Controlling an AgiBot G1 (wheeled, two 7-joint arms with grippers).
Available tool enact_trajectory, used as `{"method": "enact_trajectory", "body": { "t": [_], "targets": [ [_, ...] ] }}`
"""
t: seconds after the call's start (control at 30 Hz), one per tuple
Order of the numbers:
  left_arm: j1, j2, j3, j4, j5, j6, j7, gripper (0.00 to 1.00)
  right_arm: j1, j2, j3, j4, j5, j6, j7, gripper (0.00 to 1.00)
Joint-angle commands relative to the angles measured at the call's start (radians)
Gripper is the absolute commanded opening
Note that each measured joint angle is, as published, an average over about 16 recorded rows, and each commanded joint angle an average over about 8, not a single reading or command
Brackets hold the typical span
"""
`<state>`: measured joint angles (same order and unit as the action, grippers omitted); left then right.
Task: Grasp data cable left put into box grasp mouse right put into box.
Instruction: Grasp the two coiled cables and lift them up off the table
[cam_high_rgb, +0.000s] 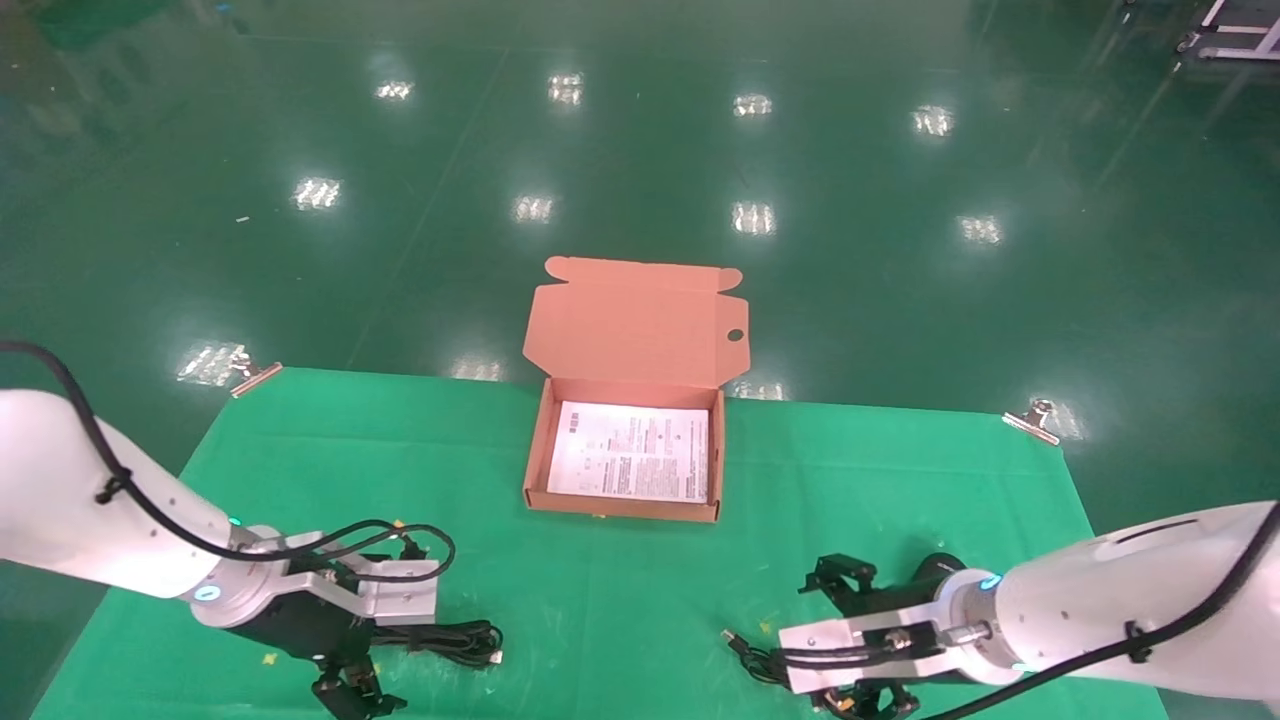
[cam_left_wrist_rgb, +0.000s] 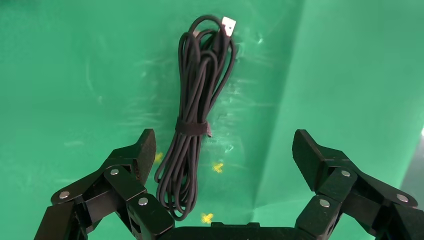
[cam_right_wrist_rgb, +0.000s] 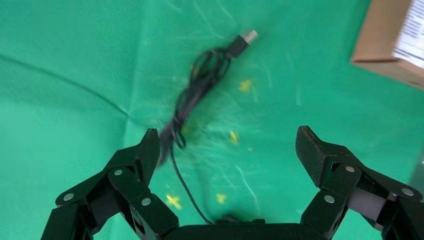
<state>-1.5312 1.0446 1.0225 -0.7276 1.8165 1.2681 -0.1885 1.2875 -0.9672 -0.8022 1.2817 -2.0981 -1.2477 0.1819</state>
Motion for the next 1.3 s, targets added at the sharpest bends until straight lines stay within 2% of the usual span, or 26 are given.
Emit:
{"method": "enact_trajectory", "body": {
  "t": [0.03, 0.27, 0.63, 0.67, 0.9, 0.93, 1.3],
  "targets": [
    [0.004, 0.014, 0.002, 0.029, 0.008, -0.019, 0.005, 1.0, -0.005, -0.015, -0.003, -0.014, -0.01, 0.001, 0.025, 1.0],
    [-0.015, 0.069, -0.002, 0.183, 0.011, -0.069, 0.065, 1.0, -0.007, -0.057, -0.003, -0.127, -0.003, 0.019, 0.04, 1.0],
    [-0.045, 0.146, -0.012, 0.403, -0.005, -0.108, 0.177, 1.0, 0.006, -0.107, -0.002, -0.299, 0.007, 0.056, 0.005, 1.0],
    [-0.047, 0.151, -0.014, 0.42, -0.009, -0.109, 0.185, 0.95, 0.008, -0.11, -0.002, -0.31, 0.007, 0.061, -0.001, 0.93],
    [-0.053, 0.172, -0.026, 0.505, -0.027, -0.112, 0.212, 0.08, 0.01, -0.122, -0.001, -0.353, 0.005, 0.092, -0.03, 0.06],
    [-0.054, 0.173, -0.026, 0.509, -0.028, -0.113, 0.213, 0.01, 0.01, -0.122, 0.0, -0.355, 0.005, 0.095, -0.031, 0.0],
    [-0.054, 0.171, -0.026, 0.503, -0.029, -0.111, 0.211, 0.0, 0.009, -0.121, 0.0, -0.351, 0.005, 0.092, -0.029, 0.0]
  ]
}}
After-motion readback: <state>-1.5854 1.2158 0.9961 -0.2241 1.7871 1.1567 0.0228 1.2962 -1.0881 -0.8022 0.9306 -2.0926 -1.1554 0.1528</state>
